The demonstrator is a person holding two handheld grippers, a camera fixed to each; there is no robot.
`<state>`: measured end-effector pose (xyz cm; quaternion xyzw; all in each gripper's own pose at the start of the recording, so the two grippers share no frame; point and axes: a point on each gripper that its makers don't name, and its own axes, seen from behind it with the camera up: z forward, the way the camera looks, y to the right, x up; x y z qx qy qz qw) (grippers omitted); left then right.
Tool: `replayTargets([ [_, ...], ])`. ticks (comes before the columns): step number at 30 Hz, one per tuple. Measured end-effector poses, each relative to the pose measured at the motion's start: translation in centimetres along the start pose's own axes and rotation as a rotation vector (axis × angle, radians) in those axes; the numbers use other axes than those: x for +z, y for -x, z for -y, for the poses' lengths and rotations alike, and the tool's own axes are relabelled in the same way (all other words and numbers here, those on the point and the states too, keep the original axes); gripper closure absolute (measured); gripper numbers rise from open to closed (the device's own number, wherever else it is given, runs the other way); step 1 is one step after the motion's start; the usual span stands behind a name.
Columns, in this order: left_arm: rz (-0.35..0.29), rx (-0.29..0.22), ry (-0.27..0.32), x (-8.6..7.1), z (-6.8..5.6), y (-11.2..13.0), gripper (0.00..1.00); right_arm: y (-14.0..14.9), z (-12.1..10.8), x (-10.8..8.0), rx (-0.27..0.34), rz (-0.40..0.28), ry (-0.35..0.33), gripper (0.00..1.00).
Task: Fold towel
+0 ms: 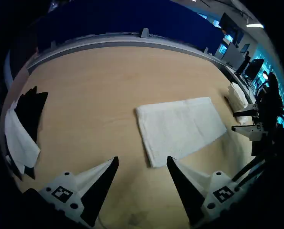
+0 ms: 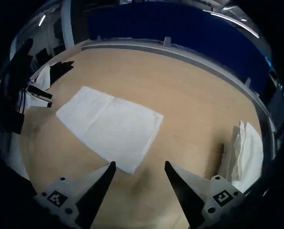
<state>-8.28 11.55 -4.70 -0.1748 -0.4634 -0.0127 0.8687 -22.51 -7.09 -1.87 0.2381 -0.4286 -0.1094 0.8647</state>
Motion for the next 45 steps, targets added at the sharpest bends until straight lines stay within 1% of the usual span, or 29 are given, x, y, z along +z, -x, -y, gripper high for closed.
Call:
replayTargets([
  [5,0.005,-0.005,-0.01,-0.6,0.1,1.1,0.07,0.6,0.2,-0.1,-0.01,0.006,-0.008,0.0],
  [8,-0.002,-0.019,-0.021,-1.1,0.1,1.4,0.07,0.7,0.4,0.2,-0.025,0.008,-0.018,0.01],
  [11,-0.013,-0.042,-0.033,-2.0,0.1,1.9,0.06,0.8,0.9,0.5,-0.046,0.008,-0.04,0.01],
  [15,-0.026,-0.078,-0.058,-3.6,0.4,3.1,0.07,1.2,1.4,1.2,-0.083,0.017,-0.069,0.03],
  [21,-0.047,-0.148,-0.105,-6.3,1.2,5.5,0.07,1.7,2.1,2.0,-0.154,0.035,-0.123,0.15],
  [26,-0.059,-0.215,-0.144,-8.6,2.1,8.0,0.06,2.4,2.5,2.1,-0.211,0.063,-0.154,0.29],
  [29,-0.059,-0.254,-0.163,-9.8,2.5,9.4,0.07,2.7,2.8,2.3,-0.235,0.075,-0.17,0.34],
  [32,-0.058,-0.282,-0.175,-10.8,2.7,10.7,0.06,2.9,3.1,2.5,-0.248,0.081,-0.184,0.41],
  [36,-0.054,-0.297,-0.189,-11.7,2.9,11.8,0.07,2.8,3.0,2.9,-0.258,0.083,-0.181,0.51],
  [37,-0.054,-0.299,-0.19,-11.8,2.9,12.0,0.07,2.8,2.9,2.9,-0.259,0.083,-0.18,0.55],
  [39,-0.054,-0.303,-0.191,-12.1,2.9,12.2,0.07,2.7,2.8,3.0,-0.262,0.083,-0.178,0.66],
  [41,-0.055,-0.309,-0.19,-12.4,2.8,12.2,0.07,2.7,2.7,3.0,-0.263,0.086,-0.177,0.73],
  [45,-0.057,-0.313,-0.187,-12.5,2.6,12.0,0.07,2.7,2.6,3.1,-0.267,0.09,-0.174,0.82],
])
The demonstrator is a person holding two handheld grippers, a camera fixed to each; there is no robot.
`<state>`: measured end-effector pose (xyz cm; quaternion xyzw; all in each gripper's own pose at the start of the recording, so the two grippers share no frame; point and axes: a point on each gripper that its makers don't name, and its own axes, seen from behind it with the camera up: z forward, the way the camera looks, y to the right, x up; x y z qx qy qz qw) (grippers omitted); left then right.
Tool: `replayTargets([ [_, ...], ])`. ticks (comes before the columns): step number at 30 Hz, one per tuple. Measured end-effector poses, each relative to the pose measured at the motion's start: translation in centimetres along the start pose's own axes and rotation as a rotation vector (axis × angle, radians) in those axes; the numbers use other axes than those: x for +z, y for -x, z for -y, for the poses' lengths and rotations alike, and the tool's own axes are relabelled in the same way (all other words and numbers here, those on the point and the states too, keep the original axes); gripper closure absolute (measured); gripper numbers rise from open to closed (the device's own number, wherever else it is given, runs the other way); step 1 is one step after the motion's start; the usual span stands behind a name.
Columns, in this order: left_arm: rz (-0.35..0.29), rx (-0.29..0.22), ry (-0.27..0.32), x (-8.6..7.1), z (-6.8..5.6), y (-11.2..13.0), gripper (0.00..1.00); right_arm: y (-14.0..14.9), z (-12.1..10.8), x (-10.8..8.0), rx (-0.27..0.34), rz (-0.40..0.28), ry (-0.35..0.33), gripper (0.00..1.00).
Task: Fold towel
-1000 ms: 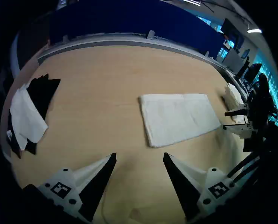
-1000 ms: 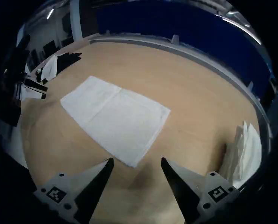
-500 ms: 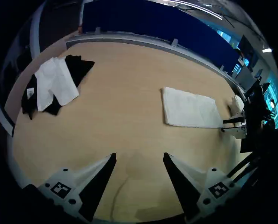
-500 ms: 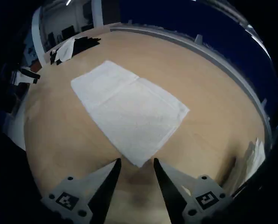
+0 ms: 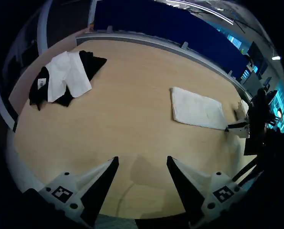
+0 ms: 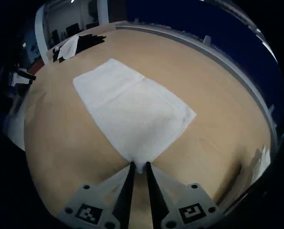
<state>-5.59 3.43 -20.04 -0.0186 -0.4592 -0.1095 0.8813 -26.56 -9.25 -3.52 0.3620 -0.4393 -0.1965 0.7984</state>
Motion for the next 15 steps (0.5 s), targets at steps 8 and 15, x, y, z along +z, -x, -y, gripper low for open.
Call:
replayTargets([
  [8,0.0,0.003,0.004,0.2,-0.3,0.0,0.06,-0.4,-0.3,-0.3,0.001,-0.002,0.022,0.94],
  [15,-0.002,0.0,0.01,0.1,-0.3,-0.2,0.07,-2.2,-0.4,-1.3,0.014,-0.035,0.033,0.96],
])
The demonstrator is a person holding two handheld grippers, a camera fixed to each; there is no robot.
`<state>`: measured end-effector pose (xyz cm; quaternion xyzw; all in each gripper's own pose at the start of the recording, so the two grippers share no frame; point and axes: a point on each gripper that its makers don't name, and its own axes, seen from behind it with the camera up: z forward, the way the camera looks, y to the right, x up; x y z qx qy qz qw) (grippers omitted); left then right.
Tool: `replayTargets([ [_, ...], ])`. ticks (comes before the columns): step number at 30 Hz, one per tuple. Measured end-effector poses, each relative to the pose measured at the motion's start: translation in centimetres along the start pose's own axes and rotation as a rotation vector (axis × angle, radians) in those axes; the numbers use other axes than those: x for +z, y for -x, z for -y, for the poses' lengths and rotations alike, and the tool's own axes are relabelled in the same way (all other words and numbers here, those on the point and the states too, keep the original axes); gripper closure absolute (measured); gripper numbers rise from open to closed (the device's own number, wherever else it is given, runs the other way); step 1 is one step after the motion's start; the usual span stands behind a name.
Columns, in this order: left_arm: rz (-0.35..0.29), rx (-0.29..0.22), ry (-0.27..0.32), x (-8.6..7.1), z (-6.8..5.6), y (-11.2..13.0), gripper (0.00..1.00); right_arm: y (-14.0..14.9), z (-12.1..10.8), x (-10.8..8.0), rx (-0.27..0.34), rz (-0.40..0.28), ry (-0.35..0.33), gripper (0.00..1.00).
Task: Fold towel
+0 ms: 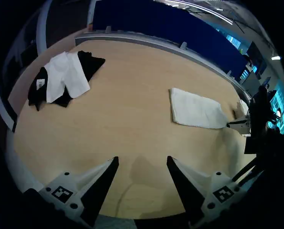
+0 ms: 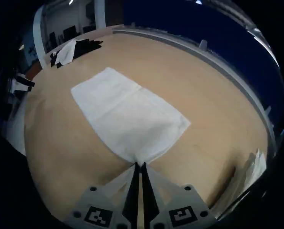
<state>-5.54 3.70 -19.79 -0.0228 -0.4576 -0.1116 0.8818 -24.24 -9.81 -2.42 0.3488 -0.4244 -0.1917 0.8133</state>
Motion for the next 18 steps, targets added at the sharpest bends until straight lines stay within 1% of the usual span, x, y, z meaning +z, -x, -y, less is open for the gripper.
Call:
replayTargets([
  [5,-0.01,-0.01,0.002,0.0,0.1,-0.3,0.07,-2.8,-0.7,-1.2,-0.006,-0.049,0.034,0.96],
  [9,-0.02,-0.02,0.005,-0.2,0.2,-0.5,0.07,-5.6,-0.4,-2.5,-0.03,-0.091,0.037,0.96],
  [11,-0.023,-0.023,0.007,-0.2,0.2,-0.6,0.07,-7.0,-0.1,-3.2,-0.053,-0.109,0.04,0.96],
  [14,-0.028,-0.022,0.008,-0.3,0.3,-0.7,0.07,-8.8,0.5,-4.0,-0.102,-0.126,0.048,0.96],
  [18,-0.031,-0.021,0.01,-0.4,0.3,-0.7,0.07,-10.4,1.3,-4.5,-0.169,-0.13,0.051,0.96],
])
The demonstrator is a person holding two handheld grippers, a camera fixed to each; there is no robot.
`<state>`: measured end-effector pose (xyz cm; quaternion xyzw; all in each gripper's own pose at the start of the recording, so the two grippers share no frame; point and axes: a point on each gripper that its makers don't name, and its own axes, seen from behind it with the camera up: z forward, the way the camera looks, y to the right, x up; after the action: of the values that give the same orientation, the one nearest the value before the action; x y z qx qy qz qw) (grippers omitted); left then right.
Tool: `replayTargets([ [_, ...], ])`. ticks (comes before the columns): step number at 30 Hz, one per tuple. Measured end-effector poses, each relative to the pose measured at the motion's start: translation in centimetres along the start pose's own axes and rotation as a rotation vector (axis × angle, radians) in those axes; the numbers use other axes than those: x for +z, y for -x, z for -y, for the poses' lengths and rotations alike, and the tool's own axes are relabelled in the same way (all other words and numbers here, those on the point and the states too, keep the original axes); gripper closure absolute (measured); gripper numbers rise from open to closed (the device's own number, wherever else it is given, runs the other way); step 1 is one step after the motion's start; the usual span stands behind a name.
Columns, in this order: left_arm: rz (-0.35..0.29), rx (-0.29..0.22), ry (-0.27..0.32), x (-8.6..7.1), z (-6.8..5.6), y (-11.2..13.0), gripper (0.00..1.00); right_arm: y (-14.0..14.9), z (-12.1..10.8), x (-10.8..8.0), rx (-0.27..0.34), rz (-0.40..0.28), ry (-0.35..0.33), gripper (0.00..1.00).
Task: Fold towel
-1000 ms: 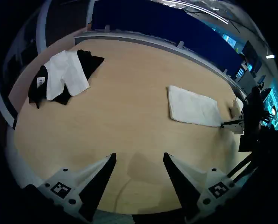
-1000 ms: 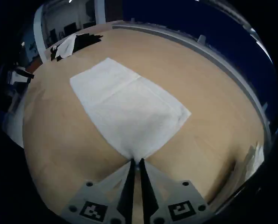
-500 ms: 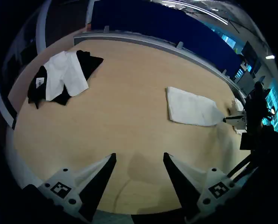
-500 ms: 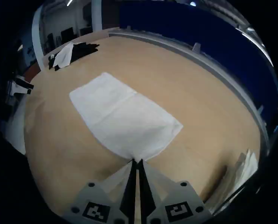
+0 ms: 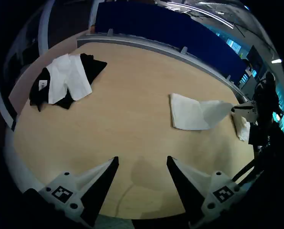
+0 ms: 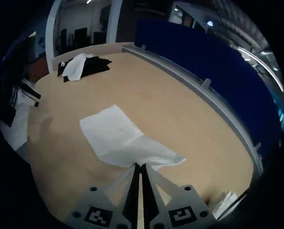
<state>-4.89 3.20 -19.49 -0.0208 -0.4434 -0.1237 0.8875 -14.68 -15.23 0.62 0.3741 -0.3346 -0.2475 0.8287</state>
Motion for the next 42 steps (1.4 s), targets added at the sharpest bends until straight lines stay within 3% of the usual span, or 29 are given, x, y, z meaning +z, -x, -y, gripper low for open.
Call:
replayTargets([
  [8,-0.011,-0.008,0.012,-0.4,-0.2,0.0,0.06,-1.4,0.1,0.5,-0.065,0.011,0.0,0.96],
  [15,-0.028,-0.01,0.008,-1.1,-0.1,0.0,0.07,-4.5,1.5,2.2,-0.146,-0.006,-0.032,0.96],
  [23,-0.072,-0.027,-0.01,-2.7,0.3,0.3,0.06,-7.8,6.3,6.6,-0.281,0.001,-0.121,0.96],
  [29,-0.1,-0.048,-0.044,-4.0,1.4,0.9,0.06,-7.7,11.3,10.5,-0.356,0.025,-0.201,0.96],
  [32,-0.107,-0.061,-0.062,-4.4,1.9,1.4,0.06,-6.7,13.4,12.2,-0.377,0.048,-0.236,0.96],
  [37,-0.114,-0.081,-0.079,-4.8,2.7,1.9,0.06,-4.9,14.7,13.9,-0.366,0.087,-0.261,0.96],
  [42,-0.116,-0.095,-0.084,-4.9,3.1,2.0,0.07,-4.9,14.6,13.9,-0.323,0.082,-0.269,0.82],
])
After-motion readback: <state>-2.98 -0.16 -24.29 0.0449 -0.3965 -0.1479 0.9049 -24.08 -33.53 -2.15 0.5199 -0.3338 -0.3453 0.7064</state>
